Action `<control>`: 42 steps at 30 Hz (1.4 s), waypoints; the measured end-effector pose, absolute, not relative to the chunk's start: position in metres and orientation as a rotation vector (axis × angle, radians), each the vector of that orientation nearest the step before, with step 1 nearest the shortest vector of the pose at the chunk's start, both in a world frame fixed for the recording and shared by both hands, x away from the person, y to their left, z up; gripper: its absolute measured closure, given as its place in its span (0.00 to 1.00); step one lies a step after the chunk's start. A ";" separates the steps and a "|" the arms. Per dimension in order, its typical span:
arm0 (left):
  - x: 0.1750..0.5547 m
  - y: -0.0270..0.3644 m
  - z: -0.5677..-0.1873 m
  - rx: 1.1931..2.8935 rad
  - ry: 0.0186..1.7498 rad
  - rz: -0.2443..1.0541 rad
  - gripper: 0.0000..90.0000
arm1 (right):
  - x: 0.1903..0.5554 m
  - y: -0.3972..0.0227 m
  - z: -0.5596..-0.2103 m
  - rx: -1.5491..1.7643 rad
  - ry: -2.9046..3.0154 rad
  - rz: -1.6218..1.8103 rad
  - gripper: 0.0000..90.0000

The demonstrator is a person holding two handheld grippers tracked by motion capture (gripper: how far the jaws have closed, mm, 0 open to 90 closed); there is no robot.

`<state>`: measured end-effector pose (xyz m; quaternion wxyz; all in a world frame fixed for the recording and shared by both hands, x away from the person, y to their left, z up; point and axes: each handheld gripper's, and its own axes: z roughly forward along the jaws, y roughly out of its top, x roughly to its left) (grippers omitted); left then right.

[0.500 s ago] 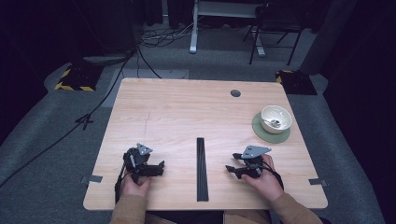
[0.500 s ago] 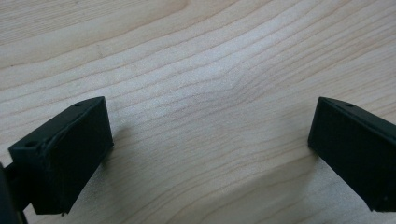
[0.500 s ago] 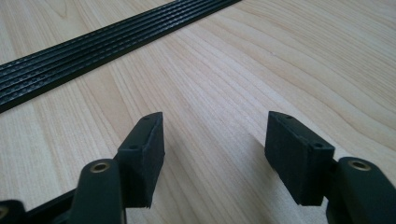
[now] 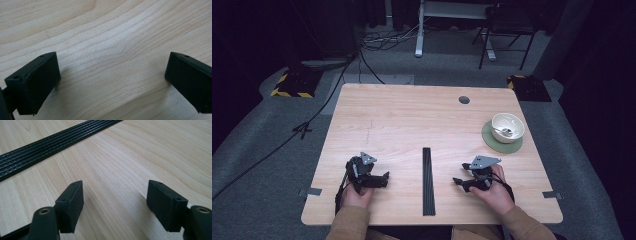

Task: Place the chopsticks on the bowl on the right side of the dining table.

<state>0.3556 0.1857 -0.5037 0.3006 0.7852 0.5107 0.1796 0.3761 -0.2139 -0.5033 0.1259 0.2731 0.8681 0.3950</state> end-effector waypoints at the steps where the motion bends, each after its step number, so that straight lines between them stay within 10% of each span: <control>1: 0.356 0.186 -0.504 2.081 1.351 0.471 0.00 | 0.377 -0.214 -0.503 0.784 2.539 1.144 0.33; 20: 0.355 0.185 -0.504 2.083 1.356 0.477 0.01 | 0.389 -0.161 -0.464 0.653 2.606 1.193 0.37; 42: 0.355 0.185 -0.504 2.084 1.355 0.476 0.01 | 0.371 -0.138 -0.496 0.675 2.579 1.212 0.35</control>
